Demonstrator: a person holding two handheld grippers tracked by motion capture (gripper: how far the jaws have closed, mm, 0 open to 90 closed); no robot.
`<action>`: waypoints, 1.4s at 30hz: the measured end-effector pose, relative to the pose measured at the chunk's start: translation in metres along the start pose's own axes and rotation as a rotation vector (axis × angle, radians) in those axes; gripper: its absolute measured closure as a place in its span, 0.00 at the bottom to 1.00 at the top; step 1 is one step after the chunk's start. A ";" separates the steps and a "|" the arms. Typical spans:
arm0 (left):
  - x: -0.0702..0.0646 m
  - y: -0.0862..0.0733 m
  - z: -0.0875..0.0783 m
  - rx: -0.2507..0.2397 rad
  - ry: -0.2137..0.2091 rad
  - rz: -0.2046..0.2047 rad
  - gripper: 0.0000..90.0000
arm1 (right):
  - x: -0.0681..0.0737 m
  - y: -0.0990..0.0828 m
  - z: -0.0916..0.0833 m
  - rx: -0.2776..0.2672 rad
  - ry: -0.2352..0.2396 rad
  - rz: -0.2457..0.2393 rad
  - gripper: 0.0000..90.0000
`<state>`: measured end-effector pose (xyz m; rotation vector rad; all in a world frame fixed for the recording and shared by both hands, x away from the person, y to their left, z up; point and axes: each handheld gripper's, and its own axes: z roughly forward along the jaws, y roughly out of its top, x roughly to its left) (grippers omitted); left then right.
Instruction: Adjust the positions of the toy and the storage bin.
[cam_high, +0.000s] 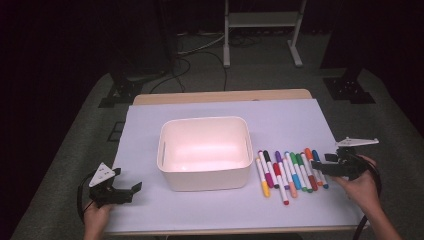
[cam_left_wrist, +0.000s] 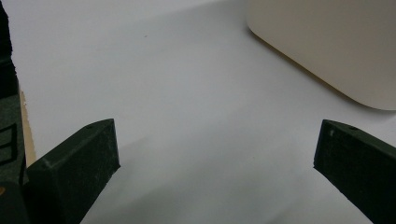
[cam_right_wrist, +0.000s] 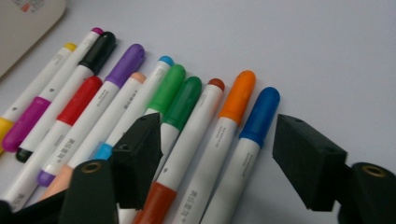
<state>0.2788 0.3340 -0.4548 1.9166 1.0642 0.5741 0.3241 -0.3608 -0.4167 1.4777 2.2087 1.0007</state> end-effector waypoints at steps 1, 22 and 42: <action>0.000 0.000 0.000 0.000 0.000 0.000 0.00 | 0.000 0.000 0.000 0.000 0.000 0.000 0.37; 0.000 0.000 -0.001 -0.007 -0.002 -0.003 0.00 | -0.012 -0.002 0.022 0.128 -0.111 0.036 0.66; 0.000 0.000 -0.001 -0.012 0.000 -0.006 0.00 | -0.010 -0.011 0.022 0.117 -0.151 0.045 0.84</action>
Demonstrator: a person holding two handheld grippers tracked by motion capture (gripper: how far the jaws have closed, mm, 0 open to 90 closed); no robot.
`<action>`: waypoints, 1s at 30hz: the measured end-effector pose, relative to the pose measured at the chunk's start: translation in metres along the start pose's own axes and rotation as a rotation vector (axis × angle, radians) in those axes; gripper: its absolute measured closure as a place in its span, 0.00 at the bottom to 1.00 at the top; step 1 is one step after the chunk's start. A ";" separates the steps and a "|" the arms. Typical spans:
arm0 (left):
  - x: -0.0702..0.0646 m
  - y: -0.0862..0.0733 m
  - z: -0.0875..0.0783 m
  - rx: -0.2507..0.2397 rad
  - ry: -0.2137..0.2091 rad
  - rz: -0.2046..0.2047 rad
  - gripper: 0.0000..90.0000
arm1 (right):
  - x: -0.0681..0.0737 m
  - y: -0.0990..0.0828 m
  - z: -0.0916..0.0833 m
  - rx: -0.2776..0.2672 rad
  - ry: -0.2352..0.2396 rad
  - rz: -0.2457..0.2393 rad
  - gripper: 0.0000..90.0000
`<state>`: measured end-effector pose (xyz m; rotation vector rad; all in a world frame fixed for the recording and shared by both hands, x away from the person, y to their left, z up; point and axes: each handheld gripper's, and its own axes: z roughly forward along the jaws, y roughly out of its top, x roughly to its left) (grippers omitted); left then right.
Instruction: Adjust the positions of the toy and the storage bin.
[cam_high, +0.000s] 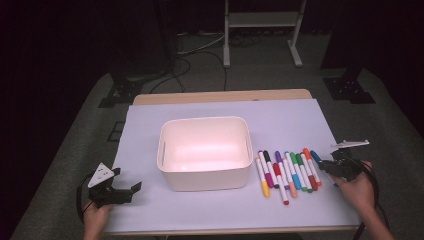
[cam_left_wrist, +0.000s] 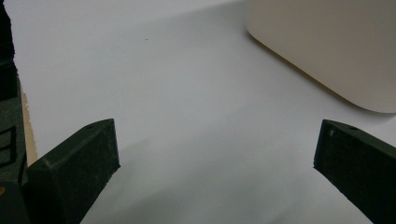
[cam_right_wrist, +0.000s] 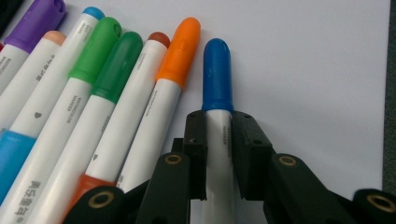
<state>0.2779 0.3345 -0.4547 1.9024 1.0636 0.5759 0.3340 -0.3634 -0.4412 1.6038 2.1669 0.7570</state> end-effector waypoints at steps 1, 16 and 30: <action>0.000 0.000 0.000 0.000 0.000 0.000 0.00 | 0.000 0.000 0.000 0.003 0.000 0.000 0.84; 0.000 0.000 0.000 0.004 0.001 0.005 0.00 | 0.016 0.023 -0.054 -0.108 0.194 -0.031 0.84; 0.000 0.000 -0.001 -0.003 0.001 0.002 0.00 | 0.078 0.082 -0.106 -0.188 0.385 -0.244 0.84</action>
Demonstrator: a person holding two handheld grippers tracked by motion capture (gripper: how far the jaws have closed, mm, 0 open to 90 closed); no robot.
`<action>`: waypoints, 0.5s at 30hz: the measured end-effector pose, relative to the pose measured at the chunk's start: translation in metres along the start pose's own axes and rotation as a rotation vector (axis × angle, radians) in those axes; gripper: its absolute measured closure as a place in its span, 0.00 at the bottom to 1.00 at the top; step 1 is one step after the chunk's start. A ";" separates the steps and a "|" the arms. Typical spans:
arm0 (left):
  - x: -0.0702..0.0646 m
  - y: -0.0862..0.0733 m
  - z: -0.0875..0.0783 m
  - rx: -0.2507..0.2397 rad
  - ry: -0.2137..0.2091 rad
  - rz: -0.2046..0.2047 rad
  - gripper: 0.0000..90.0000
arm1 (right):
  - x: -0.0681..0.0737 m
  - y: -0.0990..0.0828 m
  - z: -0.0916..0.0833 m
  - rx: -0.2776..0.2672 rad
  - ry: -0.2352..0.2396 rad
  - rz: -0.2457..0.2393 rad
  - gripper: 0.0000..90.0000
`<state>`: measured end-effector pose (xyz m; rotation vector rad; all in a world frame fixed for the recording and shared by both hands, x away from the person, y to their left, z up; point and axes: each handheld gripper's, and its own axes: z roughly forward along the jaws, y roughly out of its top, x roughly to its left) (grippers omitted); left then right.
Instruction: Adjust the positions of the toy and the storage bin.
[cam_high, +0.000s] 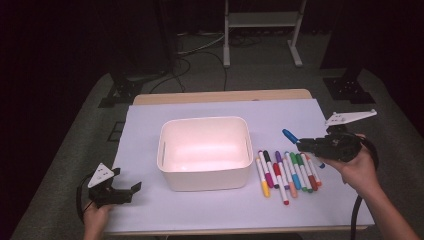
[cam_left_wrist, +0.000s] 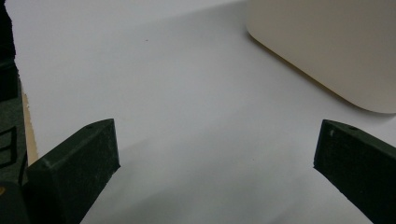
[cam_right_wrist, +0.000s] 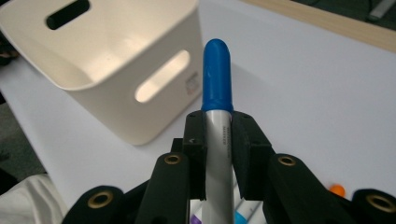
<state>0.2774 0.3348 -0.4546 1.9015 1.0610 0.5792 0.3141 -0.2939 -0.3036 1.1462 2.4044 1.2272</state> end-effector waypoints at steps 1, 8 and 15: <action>0.000 0.000 0.000 0.000 0.000 0.000 0.00 | 0.003 0.005 0.000 -0.002 0.012 -0.010 0.84; 0.000 0.000 0.000 0.000 -0.001 -0.001 0.00 | 0.023 0.041 -0.001 0.004 0.084 -0.113 0.84; 0.000 0.000 0.000 0.003 -0.003 -0.002 0.00 | 0.047 0.069 0.008 0.015 0.200 -0.223 0.84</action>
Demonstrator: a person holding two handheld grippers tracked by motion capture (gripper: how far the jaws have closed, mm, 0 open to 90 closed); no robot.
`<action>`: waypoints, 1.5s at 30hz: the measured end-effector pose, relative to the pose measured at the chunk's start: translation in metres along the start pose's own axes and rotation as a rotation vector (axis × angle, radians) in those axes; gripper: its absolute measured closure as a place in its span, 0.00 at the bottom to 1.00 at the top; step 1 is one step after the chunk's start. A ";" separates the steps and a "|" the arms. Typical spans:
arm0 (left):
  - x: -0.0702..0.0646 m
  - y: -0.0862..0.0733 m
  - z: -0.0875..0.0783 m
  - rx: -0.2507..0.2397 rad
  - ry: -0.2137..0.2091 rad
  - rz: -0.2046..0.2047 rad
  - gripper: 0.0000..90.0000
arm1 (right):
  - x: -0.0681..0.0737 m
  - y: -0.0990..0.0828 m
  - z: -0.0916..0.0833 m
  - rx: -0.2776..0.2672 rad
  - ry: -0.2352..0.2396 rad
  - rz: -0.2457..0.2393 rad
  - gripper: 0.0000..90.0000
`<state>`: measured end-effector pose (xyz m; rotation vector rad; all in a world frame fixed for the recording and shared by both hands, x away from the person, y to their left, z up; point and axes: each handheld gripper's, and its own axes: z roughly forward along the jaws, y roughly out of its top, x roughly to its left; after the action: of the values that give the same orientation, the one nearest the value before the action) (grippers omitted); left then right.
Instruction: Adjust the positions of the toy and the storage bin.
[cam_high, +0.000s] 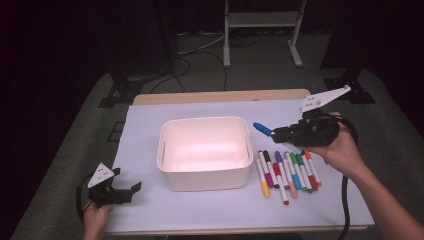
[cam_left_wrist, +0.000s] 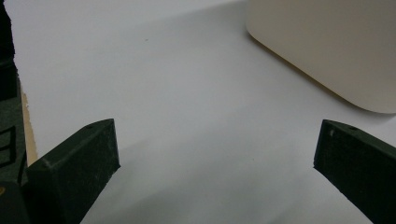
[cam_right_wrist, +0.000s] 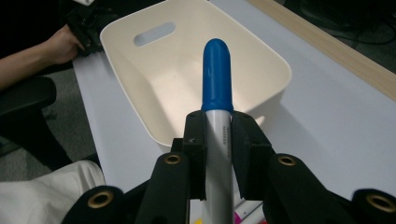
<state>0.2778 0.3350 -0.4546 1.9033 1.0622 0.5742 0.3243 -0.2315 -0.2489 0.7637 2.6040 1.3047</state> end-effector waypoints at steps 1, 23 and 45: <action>0.000 0.000 0.000 -0.001 -0.001 -0.002 0.00 | 0.002 0.003 0.003 0.009 0.009 -0.015 0.84; 0.000 0.000 0.001 0.005 -0.008 -0.006 0.00 | 0.023 0.068 0.072 0.133 0.196 -0.196 0.84; 0.001 0.000 0.000 0.001 -0.016 -0.008 0.00 | 0.047 0.088 0.180 0.245 0.361 -0.280 0.84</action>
<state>0.2790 0.3359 -0.4546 1.9008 1.0597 0.5535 0.3771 -0.0363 -0.2871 0.1828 3.0528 1.1426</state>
